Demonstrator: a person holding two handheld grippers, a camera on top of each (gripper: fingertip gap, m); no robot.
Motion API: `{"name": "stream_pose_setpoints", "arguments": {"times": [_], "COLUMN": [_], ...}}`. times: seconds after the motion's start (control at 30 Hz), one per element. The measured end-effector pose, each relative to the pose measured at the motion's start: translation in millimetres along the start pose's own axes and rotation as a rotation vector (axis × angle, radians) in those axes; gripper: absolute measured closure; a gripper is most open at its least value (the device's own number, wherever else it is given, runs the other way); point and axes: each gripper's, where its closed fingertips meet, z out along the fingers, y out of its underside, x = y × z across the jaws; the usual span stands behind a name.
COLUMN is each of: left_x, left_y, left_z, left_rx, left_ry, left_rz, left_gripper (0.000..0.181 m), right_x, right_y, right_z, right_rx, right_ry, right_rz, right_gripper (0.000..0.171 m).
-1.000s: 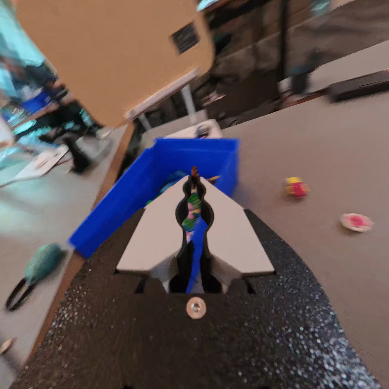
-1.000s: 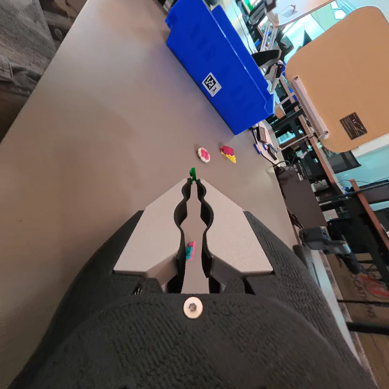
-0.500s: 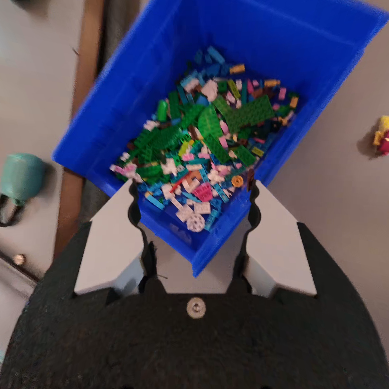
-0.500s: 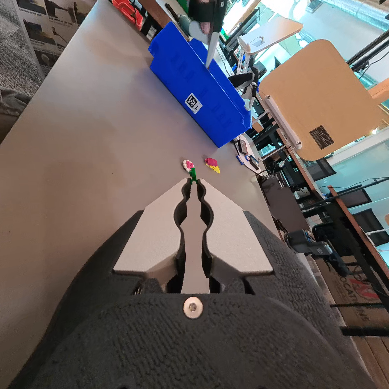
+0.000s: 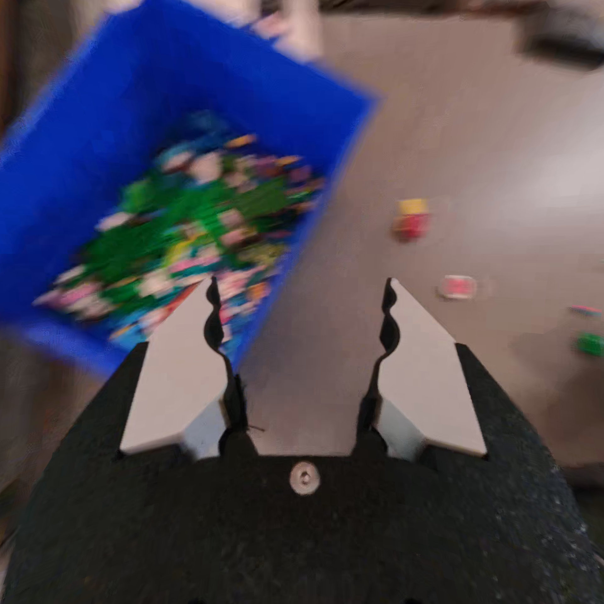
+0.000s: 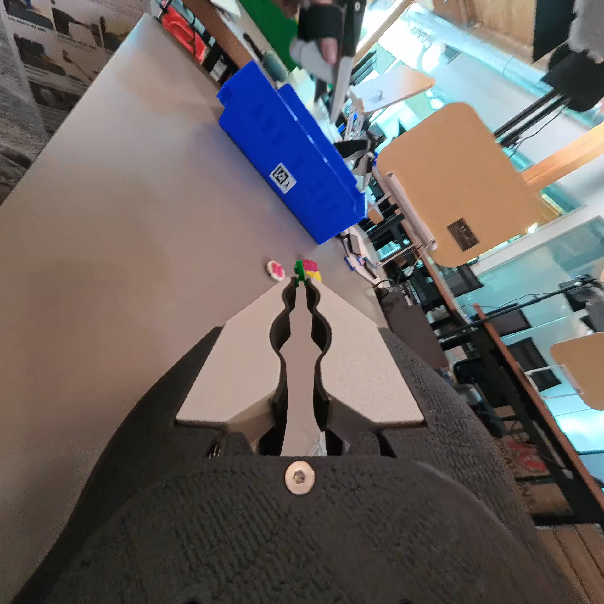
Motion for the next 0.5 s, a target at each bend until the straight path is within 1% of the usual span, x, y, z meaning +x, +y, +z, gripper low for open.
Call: {"name": "stream_pose_setpoints", "arguments": {"times": [0.03, 0.1, 0.13, 0.17, 0.2, 0.27, 0.33, 0.37, 0.43, 0.47, 0.5], "left_x": [48, 148, 191, 224, 249, 284, 306, 314, 321, 321, 322], "left_y": [-3, 15, 30, 43, 54, 68, 73, 76, 81, 82, 86], "left_z": [0, -7, -13, -17, -19, -22, -26, -29, -29, -28, -28], "left_rx": [0.050, 0.055, 0.051, 0.064, 0.103, 0.216, 0.337, 0.393, 0.479, 0.501, 0.508], "left_ry": [0.172, 0.509, 0.640, 0.707, 0.734, 0.719, 0.674, 0.645, 0.522, 0.452, 0.418], "left_rz": [0.037, 0.135, 0.197, 0.263, 0.335, 0.480, 0.590, 0.666, 0.876, 0.971, 1.048], "left_gripper": [0.090, 0.099, 0.106, 0.115, 0.123, 0.134, 0.143, 0.151, 0.170, 0.172, 0.172], "right_x": [4, 9, 11, 12, 13, 13, 10, 9, 8, 7, 6], "right_y": [-4, -9, -11, -14, -16, -18, -20, -21, -21, -21, -21], "right_z": [-2, -6, -7, -9, -10, -11, -11, -11, -11, -11, -11], "right_rx": [0.019, 0.044, 0.050, 0.056, 0.060, 0.058, 0.060, 0.062, 0.064, 0.065, 0.067], "right_ry": [0.028, 0.082, 0.105, 0.128, 0.147, 0.162, 0.162, 0.158, 0.151, 0.143, 0.134], "right_rz": [-0.021, -0.078, -0.108, -0.139, -0.168, -0.210, -0.232, -0.237, -0.237, -0.233, -0.228], "right_gripper": [0.167, 0.167, 0.167, 0.167, 0.167, 0.167, 0.167, 0.167, 0.168, 0.168, 0.168]}}
